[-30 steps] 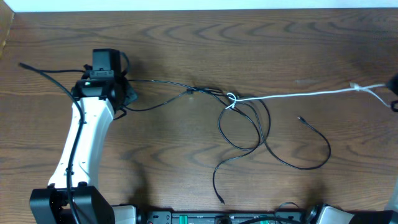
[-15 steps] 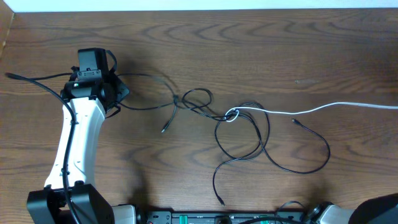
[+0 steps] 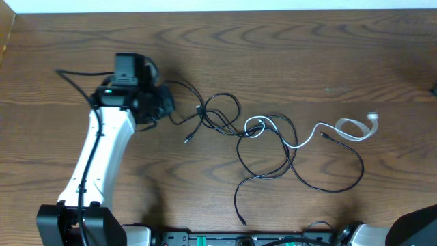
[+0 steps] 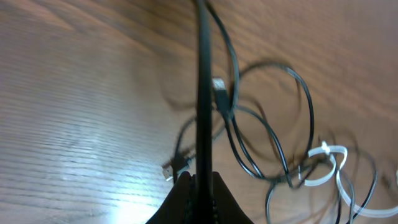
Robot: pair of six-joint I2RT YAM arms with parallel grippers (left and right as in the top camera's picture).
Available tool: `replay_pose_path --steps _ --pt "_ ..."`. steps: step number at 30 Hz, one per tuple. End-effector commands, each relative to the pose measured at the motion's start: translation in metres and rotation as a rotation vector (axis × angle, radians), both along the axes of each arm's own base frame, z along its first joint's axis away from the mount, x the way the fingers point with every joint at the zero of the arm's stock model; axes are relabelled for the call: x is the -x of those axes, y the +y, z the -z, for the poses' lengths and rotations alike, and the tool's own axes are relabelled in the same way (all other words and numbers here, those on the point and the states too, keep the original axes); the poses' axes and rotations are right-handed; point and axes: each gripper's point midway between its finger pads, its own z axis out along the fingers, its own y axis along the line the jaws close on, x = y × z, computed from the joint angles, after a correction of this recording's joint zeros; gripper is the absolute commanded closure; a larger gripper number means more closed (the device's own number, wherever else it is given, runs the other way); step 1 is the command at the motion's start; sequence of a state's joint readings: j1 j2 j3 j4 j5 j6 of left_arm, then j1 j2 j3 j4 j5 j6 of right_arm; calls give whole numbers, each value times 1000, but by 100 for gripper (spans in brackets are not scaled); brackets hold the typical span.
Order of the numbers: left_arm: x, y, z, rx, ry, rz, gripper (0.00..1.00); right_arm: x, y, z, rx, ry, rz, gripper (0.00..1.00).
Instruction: Untangle cables
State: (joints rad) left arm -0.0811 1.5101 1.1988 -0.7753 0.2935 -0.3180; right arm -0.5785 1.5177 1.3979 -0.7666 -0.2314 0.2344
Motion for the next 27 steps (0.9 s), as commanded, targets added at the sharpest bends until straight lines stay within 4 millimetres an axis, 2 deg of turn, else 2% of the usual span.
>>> replay_pose_path --steps 1,5,13,17,20,27 --pt "6 -7 4 -58 3 72 93 -21 66 -5 -64 -58 -319 46" --pt "11 -7 7 -129 13 81 92 -21 131 2 -116 -18 -514 41" --pt "13 -9 8 -139 19 91 93 -3 256 21 -140 90 -845 35" --pt "15 -9 9 -140 26 91 93 0 290 41 -36 149 -924 29" --pt "16 -9 9 -140 30 92 92 -1 310 59 59 180 -1002 29" --pt "16 -9 9 -140 31 92 93 0 360 106 125 231 -1228 30"
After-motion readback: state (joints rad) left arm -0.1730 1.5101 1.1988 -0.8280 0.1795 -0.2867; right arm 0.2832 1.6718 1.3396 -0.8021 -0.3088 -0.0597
